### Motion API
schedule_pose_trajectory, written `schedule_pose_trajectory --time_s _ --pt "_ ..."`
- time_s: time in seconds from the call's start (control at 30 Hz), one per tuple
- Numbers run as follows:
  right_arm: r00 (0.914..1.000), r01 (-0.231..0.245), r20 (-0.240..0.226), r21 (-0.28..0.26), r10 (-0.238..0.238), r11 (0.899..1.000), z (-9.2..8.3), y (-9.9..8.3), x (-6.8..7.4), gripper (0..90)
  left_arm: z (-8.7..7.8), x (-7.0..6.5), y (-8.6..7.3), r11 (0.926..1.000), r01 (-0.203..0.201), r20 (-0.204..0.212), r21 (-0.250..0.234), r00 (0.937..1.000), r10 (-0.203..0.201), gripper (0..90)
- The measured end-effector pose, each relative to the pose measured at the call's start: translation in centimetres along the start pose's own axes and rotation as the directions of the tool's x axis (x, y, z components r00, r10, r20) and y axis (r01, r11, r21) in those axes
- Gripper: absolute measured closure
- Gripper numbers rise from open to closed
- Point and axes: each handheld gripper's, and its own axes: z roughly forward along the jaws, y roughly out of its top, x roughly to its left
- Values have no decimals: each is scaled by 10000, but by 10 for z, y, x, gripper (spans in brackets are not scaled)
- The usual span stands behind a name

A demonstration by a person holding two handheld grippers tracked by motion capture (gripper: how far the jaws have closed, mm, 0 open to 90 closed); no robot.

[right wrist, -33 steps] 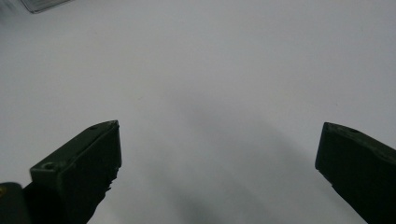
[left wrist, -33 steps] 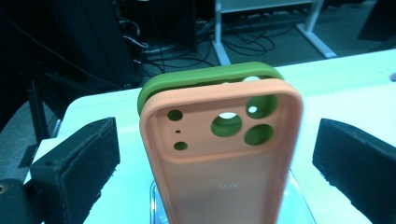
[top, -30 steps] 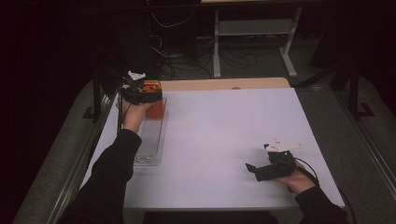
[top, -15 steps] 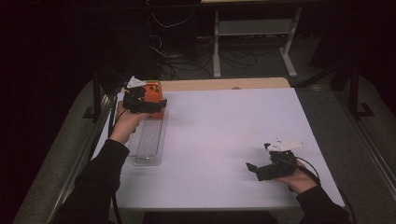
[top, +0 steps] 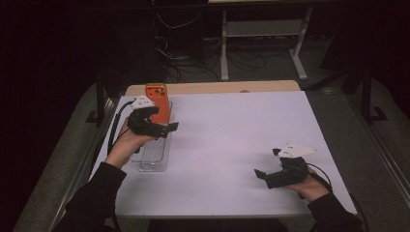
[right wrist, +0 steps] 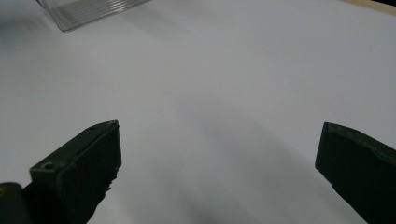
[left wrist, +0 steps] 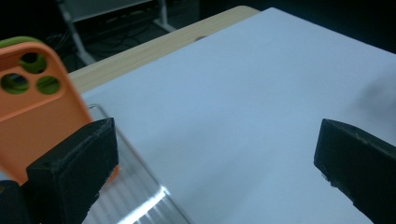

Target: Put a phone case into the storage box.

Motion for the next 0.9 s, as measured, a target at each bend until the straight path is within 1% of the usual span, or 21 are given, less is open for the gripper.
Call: schedule_pose_trajectory --time_s 0.03,0.07,0.1,0.13,0.23,0.27,0.3,0.33,0.4,0.47,0.53,0.57,0.7,0.8,0.9 --pt "10000 -32 17 -14 32 10000 0 0 0 0 -1 -2 -2 9999 -122 71 -6 9999 122 0" --pt "10000 38 27 -26 -38 10000 1 1 0 0 -3 -4 -4 9998 -182 188 1 9997 182 0" --pt "9999 97 33 -26 -97 9999 1 1 0 0 -4 -7 -6 9999 -144 310 -10 9994 144 0" --pt "9999 109 12 -19 -109 9999 1 1 0 0 -5 -10 -7 9997 -227 360 -69 9991 229 0" --pt "10000 67 -5 30 -67 10000 2 2 1 0 -7 -16 -14 9986 -521 402 17 9978 520 0" --pt "10000 94 -4 30 -94 10000 2 2 1 0 -8 -17 -16 9984 -556 405 45 9976 554 0" --pt "10000 97 -24 28 -97 9999 3 2 1 0 -8 -19 -18 9990 -451 506 53 9977 448 0" --pt "10000 83 -28 33 -83 10000 3 2 2 0 -8 -21 -21 9989 -461 619 11 9970 460 0" --pt "9999 106 -18 48 -106 9999 3 2 3 0 -10 -23 -25 9986 -535 690 33 9962 532 0" --pt "9999 163 -23 64 -163 9998 3 2 3 0 -11 -27 -29 9989 -472 811 -47 9956 475 0" --pt "9999 159 -10 90 -159 9998 3 2 3 0 -13 -30 -34 9987 -512 861 -84 9949 517 0" --pt "9999 103 -36 124 -103 9999 3 2 4 0 -14 -31 -37 9979 -648 854 -72 9942 651 0" --pt "9998 171 -72 111 -171 9998 4 2 4 0 -17 -34 -47 9984 -542 945 -158 9940 554 0" --pt "9999 133 -60 164 -132 9998 3 2 4 0 -19 -36 -53 9978 -659 1020 -8 9926 656 0" --pt "9999 146 -71 158 -145 9998 3 2 4 0 -21 -39 -58 9977 -677 1166 -32 9909 676 0"
